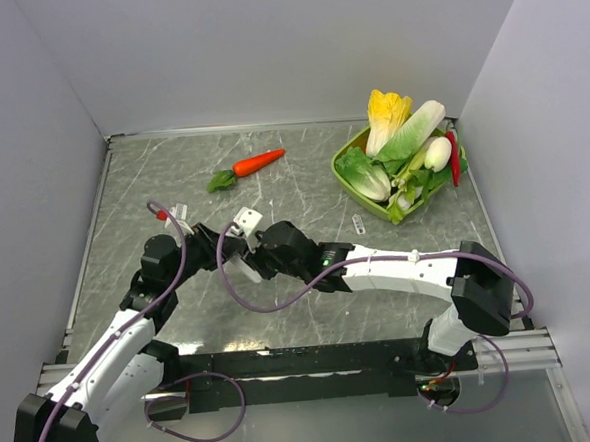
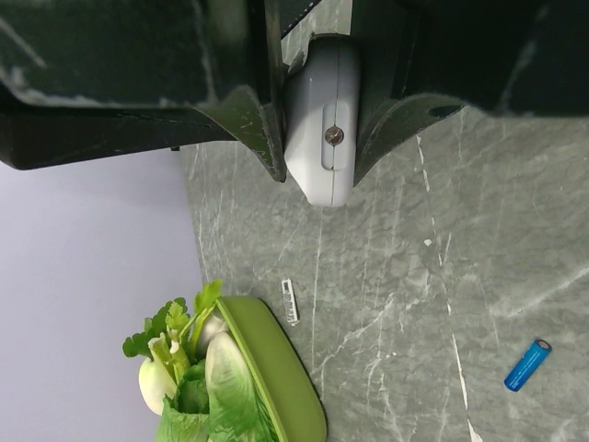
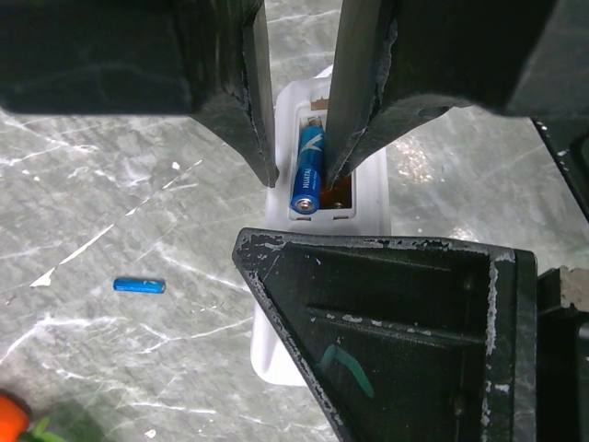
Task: Load the batteries into the remote control
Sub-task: Load the battery into the remote control.
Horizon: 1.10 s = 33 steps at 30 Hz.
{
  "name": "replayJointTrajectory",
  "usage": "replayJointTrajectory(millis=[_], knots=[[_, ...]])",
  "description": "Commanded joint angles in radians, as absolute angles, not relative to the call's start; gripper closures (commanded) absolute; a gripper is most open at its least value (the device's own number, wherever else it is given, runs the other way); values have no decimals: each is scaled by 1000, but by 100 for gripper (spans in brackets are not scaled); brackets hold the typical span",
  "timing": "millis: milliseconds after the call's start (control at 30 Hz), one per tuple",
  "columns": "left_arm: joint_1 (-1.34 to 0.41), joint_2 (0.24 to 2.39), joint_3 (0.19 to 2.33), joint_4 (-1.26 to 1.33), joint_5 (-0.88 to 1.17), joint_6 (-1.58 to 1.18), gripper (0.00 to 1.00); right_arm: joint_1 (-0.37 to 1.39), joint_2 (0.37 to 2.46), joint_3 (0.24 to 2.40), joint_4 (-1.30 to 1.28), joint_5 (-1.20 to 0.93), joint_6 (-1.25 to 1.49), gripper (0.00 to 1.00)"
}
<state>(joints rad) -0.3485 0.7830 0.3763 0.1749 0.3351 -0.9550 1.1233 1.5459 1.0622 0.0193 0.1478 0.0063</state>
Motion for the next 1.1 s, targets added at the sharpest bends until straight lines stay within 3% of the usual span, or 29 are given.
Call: replayJointTrajectory(millis=[0,633,1067], knots=[[-360,765,434,273,436,-988,99,1106,1545,1057,-23,195,-81,68],[-360,792,445,249,440,-966,99,1101,1503,1094,-83,103,-135,54],[-360,819,471,207,434,-951,99,1098,1436,1100,-92,58,-130,34]])
